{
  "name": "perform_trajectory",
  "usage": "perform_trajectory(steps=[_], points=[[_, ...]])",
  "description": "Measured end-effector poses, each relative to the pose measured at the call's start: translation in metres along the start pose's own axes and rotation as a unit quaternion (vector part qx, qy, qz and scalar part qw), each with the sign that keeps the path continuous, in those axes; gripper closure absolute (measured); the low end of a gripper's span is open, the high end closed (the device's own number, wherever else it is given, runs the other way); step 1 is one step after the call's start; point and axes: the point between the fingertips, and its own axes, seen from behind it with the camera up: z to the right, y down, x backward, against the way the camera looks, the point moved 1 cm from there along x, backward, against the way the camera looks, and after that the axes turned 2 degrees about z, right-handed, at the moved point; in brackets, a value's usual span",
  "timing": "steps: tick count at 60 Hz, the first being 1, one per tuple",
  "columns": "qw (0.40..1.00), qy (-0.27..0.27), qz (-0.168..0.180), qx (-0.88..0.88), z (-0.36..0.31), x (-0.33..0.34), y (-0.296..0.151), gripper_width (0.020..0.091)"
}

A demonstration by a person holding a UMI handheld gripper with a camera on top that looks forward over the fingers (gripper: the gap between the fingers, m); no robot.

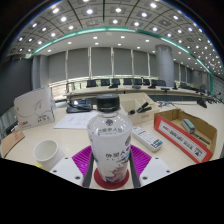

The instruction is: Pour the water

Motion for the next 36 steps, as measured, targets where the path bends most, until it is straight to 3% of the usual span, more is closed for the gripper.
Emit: perform_trajectory(steps=[2, 5, 8, 11, 20, 36], points=[[1.0, -0.001, -0.019, -0.008, -0.001, 0.003, 0.006, 0.0441], [0.999, -0.007, -0.04, -0.02, -0.005, 0.009, 0.011, 0.0228], [0.999, -0.006, -0.047, -0.024, -0.005, 0.018, 0.009, 0.0276], [0.999, 0.001, -0.048, -0.021, -0.004, 0.026, 0.004, 0.024], [0.997, 0.026, -0.076, -0.002, -0.008, 0.073, -0.009, 0.0246], [0.987, 0.073, -0.145, 0.007, -0.054, 0.218, -0.026, 0.024]])
